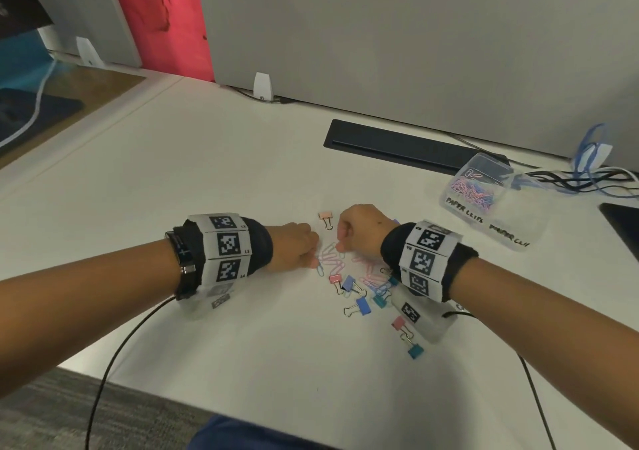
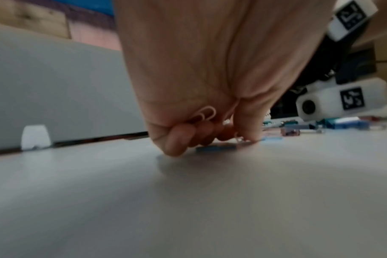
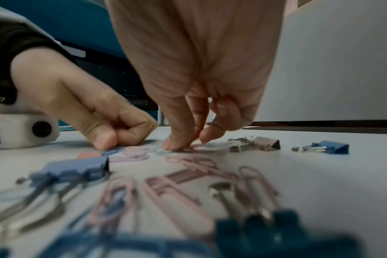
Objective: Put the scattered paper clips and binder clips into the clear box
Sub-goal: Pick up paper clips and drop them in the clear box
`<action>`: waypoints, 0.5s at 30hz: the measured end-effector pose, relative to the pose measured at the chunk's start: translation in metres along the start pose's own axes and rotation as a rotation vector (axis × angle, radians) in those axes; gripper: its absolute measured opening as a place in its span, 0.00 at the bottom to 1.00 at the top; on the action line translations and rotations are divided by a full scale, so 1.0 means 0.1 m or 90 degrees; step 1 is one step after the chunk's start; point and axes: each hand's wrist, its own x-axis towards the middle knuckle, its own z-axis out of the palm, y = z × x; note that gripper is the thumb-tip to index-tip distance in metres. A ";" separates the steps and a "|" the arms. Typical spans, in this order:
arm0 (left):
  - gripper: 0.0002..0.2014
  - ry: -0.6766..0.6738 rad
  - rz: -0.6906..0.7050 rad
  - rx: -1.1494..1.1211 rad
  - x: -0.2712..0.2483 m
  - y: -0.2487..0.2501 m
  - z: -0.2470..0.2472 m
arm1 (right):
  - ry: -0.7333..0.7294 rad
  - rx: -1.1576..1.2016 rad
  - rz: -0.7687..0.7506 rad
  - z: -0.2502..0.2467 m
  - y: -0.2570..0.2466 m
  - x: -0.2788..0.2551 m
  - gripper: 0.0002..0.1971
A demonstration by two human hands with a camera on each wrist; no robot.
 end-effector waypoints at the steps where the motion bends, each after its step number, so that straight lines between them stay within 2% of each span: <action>1: 0.13 0.022 -0.005 -0.055 0.01 0.00 -0.02 | 0.004 0.004 -0.008 0.01 0.01 0.00 0.12; 3: 0.12 0.080 -0.044 -0.209 0.03 -0.02 -0.07 | 0.019 0.013 -0.028 0.02 0.04 0.00 0.09; 5: 0.12 0.103 -0.097 -0.475 0.04 -0.07 -0.14 | 0.031 0.001 -0.048 0.02 0.08 -0.03 0.10; 7: 0.12 0.066 -0.115 -0.755 0.03 -0.15 -0.19 | 0.030 -0.021 -0.071 0.03 0.14 -0.06 0.11; 9: 0.12 0.022 -0.111 -0.923 0.01 -0.22 -0.23 | 0.003 -0.035 -0.080 0.05 0.20 -0.10 0.14; 12: 0.13 0.014 -0.098 -0.943 0.02 -0.22 -0.30 | -0.021 -0.011 -0.047 0.05 0.31 -0.15 0.18; 13: 0.12 0.015 -0.098 -0.871 0.02 -0.18 -0.31 | -0.018 0.017 -0.023 0.03 0.34 -0.16 0.17; 15: 0.06 0.045 -0.079 -0.557 0.00 -0.10 -0.29 | -0.025 0.137 0.033 -0.06 0.38 -0.21 0.16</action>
